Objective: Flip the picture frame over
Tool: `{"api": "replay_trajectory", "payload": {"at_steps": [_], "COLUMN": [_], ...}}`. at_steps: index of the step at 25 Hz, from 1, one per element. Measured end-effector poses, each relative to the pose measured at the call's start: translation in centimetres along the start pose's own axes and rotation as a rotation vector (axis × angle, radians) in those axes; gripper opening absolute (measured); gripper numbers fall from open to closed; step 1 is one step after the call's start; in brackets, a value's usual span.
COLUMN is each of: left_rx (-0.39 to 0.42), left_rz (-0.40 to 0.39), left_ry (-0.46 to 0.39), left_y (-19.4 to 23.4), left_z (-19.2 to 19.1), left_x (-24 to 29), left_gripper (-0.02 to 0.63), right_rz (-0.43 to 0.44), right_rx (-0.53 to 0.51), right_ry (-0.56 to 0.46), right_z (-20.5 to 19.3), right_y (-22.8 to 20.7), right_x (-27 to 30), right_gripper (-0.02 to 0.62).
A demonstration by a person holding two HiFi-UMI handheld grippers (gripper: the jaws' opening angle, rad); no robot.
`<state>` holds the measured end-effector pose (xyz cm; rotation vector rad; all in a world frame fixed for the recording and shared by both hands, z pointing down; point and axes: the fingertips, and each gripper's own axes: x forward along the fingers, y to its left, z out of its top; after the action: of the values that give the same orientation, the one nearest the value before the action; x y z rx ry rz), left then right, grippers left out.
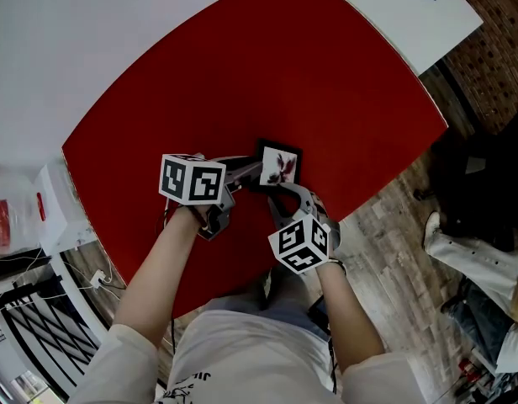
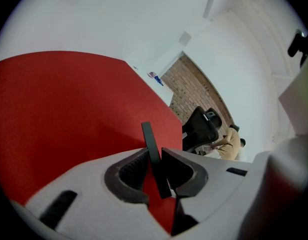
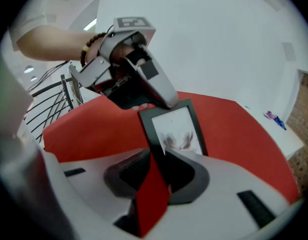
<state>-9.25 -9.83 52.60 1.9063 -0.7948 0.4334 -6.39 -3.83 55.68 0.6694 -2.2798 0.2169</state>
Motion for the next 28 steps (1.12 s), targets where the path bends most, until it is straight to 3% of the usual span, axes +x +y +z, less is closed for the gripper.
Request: {"api": "replay_trajectory", "payload": {"at_steps": [3, 5, 8, 11, 22, 28], "left_rx": [-0.109, -0.18, -0.229, -0.24, -0.236, -0.188], "left_rz": [-0.032, -0.061, -0.078, -0.084, -0.082, -0.01], "left_ry": [-0.011, -0.025, -0.033, -0.031, -0.015, 0.005], "left_y": [1.9, 2.8, 3.8, 4.5, 5.7, 6.7], "left_z": [-0.9, -1.3, -1.9, -2.4, -3.0, -3.5], "left_x": [0.1, 0.3, 0.2, -0.2, 0.2, 0.5], "left_gripper": [0.077, 0.077, 0.077, 0.077, 0.078, 0.084], "right_rz": [0.031, 0.009, -0.123, -0.137, -0.041, -0.055], "right_rx": [0.083, 0.252, 0.54, 0.673, 0.809, 0.839], "right_ry": [-0.066, -0.108, -0.053, 0.014, 0.096, 0.101], "right_z": [0.3, -0.5, -4.0, -6.0, -6.8, -6.7], "right_y": [0.0, -1.6, -6.2, -7.9, -6.3, -6.6], "right_x": [-0.5, -1.2, -1.9, -1.0, 2.7, 2.7], "right_gripper": [0.081, 0.081, 0.081, 0.081, 0.081, 0.071]}}
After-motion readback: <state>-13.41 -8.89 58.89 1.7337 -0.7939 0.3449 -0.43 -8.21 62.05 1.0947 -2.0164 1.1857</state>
